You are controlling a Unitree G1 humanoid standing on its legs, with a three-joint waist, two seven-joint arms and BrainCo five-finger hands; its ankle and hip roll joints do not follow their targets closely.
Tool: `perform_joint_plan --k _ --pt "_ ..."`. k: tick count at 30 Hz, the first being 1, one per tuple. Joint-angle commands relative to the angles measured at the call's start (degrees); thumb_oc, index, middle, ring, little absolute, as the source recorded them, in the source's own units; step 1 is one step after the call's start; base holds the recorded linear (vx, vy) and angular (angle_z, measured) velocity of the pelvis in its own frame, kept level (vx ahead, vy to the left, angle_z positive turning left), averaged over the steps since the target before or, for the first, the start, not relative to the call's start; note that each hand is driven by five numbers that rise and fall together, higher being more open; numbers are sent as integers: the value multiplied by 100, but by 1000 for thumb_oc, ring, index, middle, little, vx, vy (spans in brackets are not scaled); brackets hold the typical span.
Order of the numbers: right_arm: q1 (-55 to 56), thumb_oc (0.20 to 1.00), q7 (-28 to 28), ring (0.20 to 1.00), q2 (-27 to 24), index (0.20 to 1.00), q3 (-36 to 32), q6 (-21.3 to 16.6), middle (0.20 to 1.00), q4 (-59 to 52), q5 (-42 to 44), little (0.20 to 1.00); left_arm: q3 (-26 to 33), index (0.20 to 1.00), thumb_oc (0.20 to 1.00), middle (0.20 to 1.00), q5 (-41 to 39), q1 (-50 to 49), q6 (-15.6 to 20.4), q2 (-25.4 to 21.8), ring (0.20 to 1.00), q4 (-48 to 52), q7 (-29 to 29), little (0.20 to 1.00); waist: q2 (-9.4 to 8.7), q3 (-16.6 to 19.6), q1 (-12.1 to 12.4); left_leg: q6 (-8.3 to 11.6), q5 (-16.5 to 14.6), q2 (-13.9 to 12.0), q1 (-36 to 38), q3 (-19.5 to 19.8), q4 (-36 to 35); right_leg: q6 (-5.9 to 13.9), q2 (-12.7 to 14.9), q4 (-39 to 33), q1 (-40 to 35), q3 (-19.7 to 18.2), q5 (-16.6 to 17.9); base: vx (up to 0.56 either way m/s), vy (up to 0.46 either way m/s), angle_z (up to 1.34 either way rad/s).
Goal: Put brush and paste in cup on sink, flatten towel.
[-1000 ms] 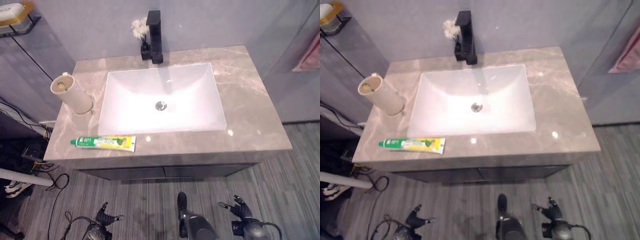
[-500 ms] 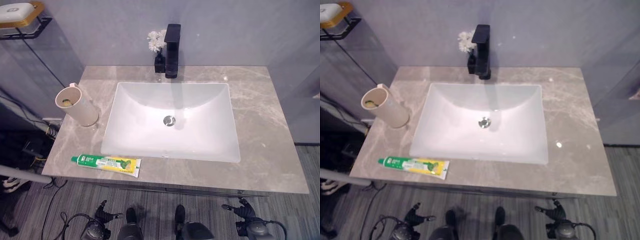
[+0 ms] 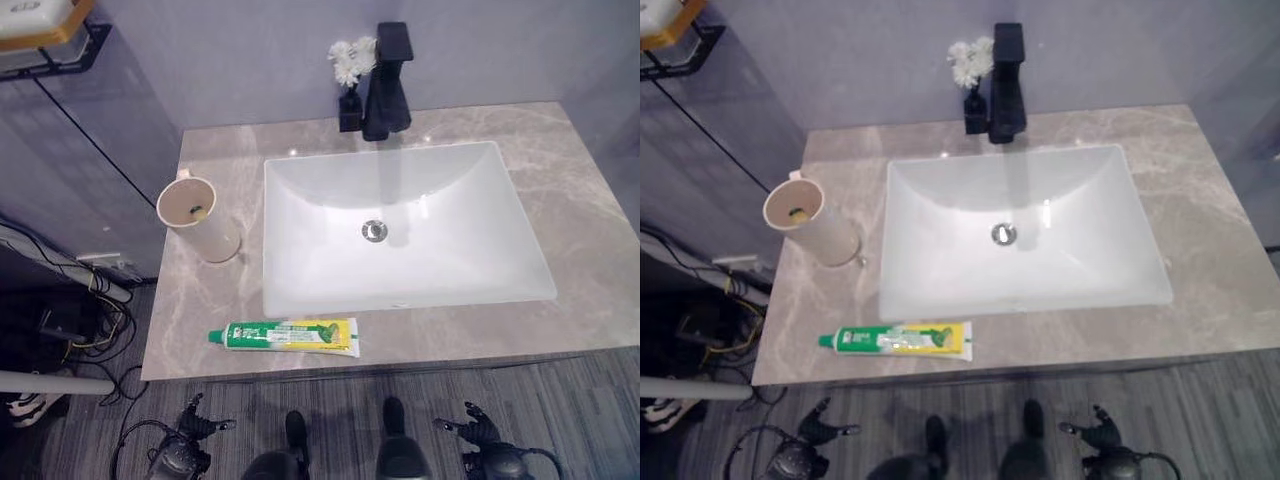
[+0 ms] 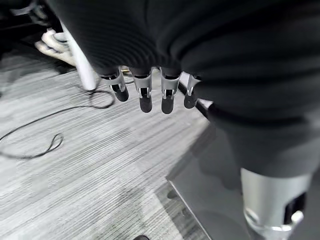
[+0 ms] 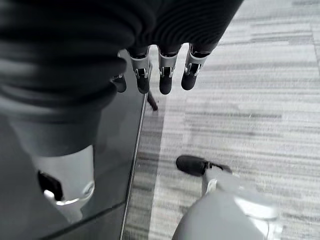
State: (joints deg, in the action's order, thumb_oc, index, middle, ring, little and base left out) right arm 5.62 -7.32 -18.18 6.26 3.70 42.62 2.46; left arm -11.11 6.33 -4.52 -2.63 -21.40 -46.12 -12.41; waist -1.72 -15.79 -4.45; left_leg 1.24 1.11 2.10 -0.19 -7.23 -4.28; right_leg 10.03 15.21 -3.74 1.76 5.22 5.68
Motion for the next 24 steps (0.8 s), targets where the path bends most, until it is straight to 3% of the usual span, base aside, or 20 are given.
perform_joint_plan --k 1,2,4,5,6,9,12,17,19,21,24 --pt "-296 1000 -15 1000 -173 1000 48 -89 1000 -92 228 1000 223 1000 1000 1000 -293 -104 105 -84 1000 62 -199 1000 24 112 235 44 -741 -192 -130 121 892 333 76 249 391 -122 614 -52 7 -8" --pt "-344 1000 40 1000 -157 1000 160 -114 1000 -52 221 1000 331 1000 1000 1000 -449 -159 111 -60 1000 -5 -224 1000 53 147 361 38 -643 -256 -161 133 815 288 -44 295 344 26 396 -30 -1 -3" --pt "-327 1000 61 1000 -216 1000 274 -139 1000 -91 63 1000 346 1000 1000 1000 -465 -211 123 -101 1000 61 -217 1000 57 230 452 42 -565 -259 -154 303 656 220 -233 308 166 -90 119 -7 -21 9" --pt "-327 1000 61 1000 -216 1000 274 -139 1000 -91 63 1000 346 1000 1000 1000 -465 -211 123 -101 1000 61 -217 1000 56 230 451 42 -565 -258 -154 304 654 220 -233 308 166 -89 119 26 -80 32" --pt "-364 1000 112 1000 -325 1000 402 -146 1000 -164 -171 1000 385 1000 1000 1000 -402 -285 179 -174 1000 168 -190 1000 47 267 619 91 -486 -298 -120 421 589 215 -235 257 59 54 66 10 -110 49" --pt "-382 1000 131 1000 -398 1000 435 -154 1000 -153 -275 1000 359 1000 1000 1000 -260 -326 203 -327 1000 412 -154 1000 30 275 658 135 -414 -320 -123 572 552 175 -306 244 -3 30 -53 -5 -124 40" --pt "-273 1000 149 1000 -557 1000 384 -142 1000 -197 -449 1000 415 1000 1000 1000 -2 -635 270 -652 1000 1184 -70 1000 -26 330 755 267 -242 -422 -113 870 400 91 -393 106 -279 334 -241 -10 -173 50" --pt "-29 1000 218 1000 -760 1000 272 -174 1000 -130 -550 1000 675 1000 1000 1000 -18 -1160 462 -1054 1000 2059 133 1000 -29 342 827 438 -40 -544 -203 1270 319 -2 -525 14 -449 672 -383 -43 -229 54" --pt "175 1000 299 1000 -917 1000 216 -148 1000 -182 -672 1000 949 1000 1000 1000 -423 -1450 571 -1114 1000 2358 290 1000 0 296 887 543 49 -571 -327 1457 399 -62 -588 -44 -533 859 -431 -63 -188 54" --pt "315 1000 382 1000 -1016 1000 221 -171 1000 -122 -822 1000 1047 1000 1000 1000 -364 -1650 708 -1362 1000 2856 385 1000 50 261 945 587 90 -558 -374 1557 434 -80 -611 -72 -615 978 -470 -27 -131 38" --pt "526 1000 519 1000 -1235 1000 134 -238 1000 -165 -903 1000 1304 1000 1000 1000 -94 -2135 1040 -2092 1000 3759 538 1000 159 258 969 627 147 -559 -367 1691 378 -90 -621 -82 -722 1103 -523 -8 -73 30"
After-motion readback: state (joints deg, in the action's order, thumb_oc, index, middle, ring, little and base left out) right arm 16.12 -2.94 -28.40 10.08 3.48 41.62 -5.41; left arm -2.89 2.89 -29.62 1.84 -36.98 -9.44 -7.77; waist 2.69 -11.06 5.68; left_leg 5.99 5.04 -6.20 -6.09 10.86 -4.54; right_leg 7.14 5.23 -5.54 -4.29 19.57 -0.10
